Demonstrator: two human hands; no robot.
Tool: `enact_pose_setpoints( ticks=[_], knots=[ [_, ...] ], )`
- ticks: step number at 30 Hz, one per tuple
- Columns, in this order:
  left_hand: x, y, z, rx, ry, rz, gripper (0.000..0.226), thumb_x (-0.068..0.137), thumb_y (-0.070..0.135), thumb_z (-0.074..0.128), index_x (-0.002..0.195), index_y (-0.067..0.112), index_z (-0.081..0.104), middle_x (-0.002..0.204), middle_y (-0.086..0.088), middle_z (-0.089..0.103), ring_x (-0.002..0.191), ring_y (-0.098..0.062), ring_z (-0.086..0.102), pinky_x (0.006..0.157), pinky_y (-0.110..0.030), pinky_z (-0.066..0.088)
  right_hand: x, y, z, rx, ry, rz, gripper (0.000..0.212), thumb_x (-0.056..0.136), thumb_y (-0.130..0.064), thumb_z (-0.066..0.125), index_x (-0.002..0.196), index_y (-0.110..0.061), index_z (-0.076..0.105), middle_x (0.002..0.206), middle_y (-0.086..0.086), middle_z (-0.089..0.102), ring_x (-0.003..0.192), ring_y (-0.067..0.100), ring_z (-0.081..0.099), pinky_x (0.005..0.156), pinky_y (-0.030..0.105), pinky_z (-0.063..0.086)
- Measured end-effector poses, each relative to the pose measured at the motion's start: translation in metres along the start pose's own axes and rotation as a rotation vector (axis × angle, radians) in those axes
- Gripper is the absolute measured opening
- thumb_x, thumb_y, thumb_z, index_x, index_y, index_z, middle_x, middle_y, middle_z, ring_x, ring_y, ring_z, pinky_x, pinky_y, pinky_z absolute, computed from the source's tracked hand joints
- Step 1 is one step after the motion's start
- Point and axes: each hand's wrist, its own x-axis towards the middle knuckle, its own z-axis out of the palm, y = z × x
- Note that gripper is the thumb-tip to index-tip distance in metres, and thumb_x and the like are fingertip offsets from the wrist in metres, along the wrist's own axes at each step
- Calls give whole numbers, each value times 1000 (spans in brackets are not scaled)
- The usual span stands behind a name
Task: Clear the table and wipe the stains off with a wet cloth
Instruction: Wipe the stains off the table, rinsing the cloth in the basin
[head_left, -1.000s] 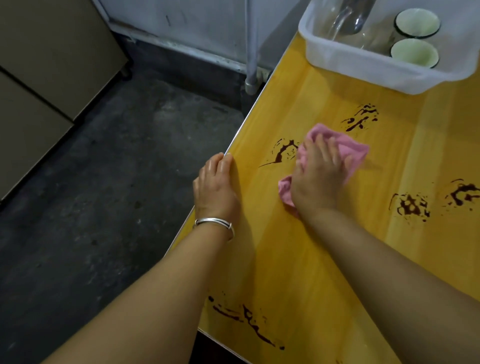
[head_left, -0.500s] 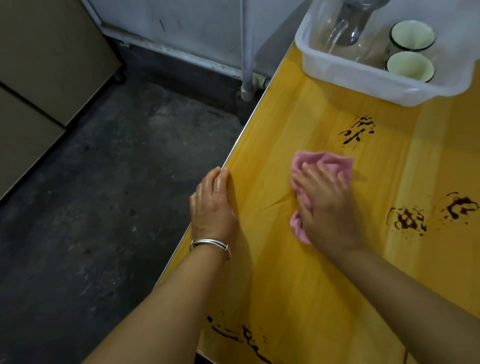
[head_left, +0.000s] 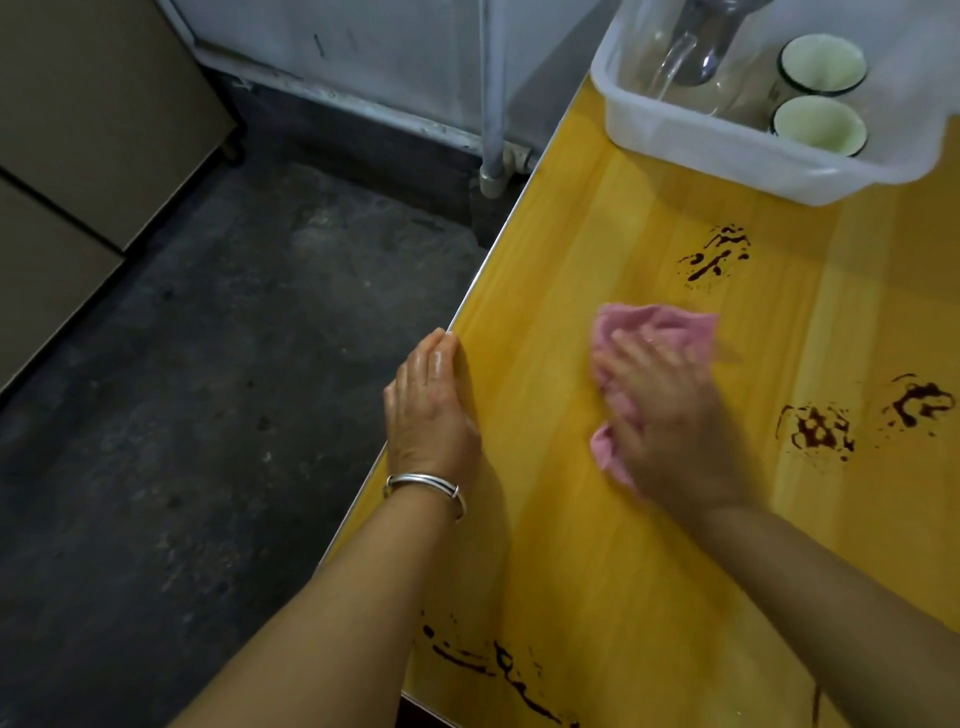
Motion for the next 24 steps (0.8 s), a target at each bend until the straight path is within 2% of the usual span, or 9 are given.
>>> enact_pose_setpoints(
  ticks=[2, 4, 8, 11, 13, 15, 17, 20, 24],
  knots=[
    [0, 2, 0, 7, 6, -4, 49, 92, 2, 39, 140, 13, 34, 148, -3, 32, 136, -19, 29, 110, -34, 21, 15, -4, -3, 70, 44, 244, 54, 86, -29, 31, 133, -10, 50, 143, 10, 45, 138, 31, 33, 115, 47, 15],
    [0, 2, 0, 3, -5, -10, 48, 93, 4, 37, 139, 13, 34, 148, -3, 32, 136, -19, 29, 109, -33, 21, 32, -28, 4, 77, 74, 292, 52, 84, -24, 36, 132, -10, 51, 145, 9, 42, 139, 32, 30, 115, 55, 14],
    [1, 0, 0, -8, 30, 23, 53, 86, 24, 26, 134, 10, 44, 144, -6, 40, 129, -25, 39, 101, -36, 29, 28, -84, 27, 58, 56, -9, 43, 78, -25, 38, 109, -19, 68, 125, 3, 63, 121, 28, 55, 105, 58, 30],
    [0, 0, 1, -9, 22, 30, 52, 87, 26, 28, 132, 7, 46, 143, -9, 41, 128, -29, 41, 100, -40, 31, 4, -75, 26, 87, -12, -220, 39, 75, -21, 51, 110, -16, 68, 125, 4, 63, 121, 29, 55, 106, 57, 27],
    [-1, 3, -2, 21, 12, 28, 54, 88, 28, 25, 135, 8, 42, 145, -8, 37, 131, -28, 37, 103, -39, 28, -8, -46, 19, 47, -44, -315, 52, 63, -18, 67, 115, -14, 64, 128, 7, 61, 123, 31, 53, 108, 54, 29],
    [-1, 4, 0, 55, -2, 18, 47, 93, 11, 35, 140, 11, 33, 150, -5, 28, 136, -23, 27, 109, -36, 21, -14, -17, 7, -8, 4, -210, 53, 67, -21, 62, 119, -12, 62, 128, 11, 60, 123, 33, 53, 109, 52, 30],
    [-2, 5, 0, 79, -3, 35, 55, 91, 2, 41, 143, 15, 28, 152, -2, 22, 139, -20, 21, 113, -34, 16, -5, -2, -3, -2, 68, 66, 49, 82, -25, 39, 124, -9, 59, 132, 12, 57, 127, 34, 48, 110, 53, 28],
    [-2, 3, 3, 107, 10, 95, 59, 87, -2, 45, 142, 14, 31, 153, -4, 23, 141, -22, 20, 114, -34, 13, 17, -18, 2, 66, 89, 283, 59, 77, -28, 27, 122, -8, 61, 131, 13, 57, 128, 35, 46, 107, 60, 29],
    [0, 1, 6, 142, 63, 153, 56, 86, 19, 20, 135, 7, 43, 148, -10, 34, 139, -25, 26, 113, -39, 9, 10, -50, 18, -24, 36, -75, 49, 69, -25, 44, 112, -18, 67, 126, 4, 63, 123, 27, 54, 104, 58, 33]
  ],
)
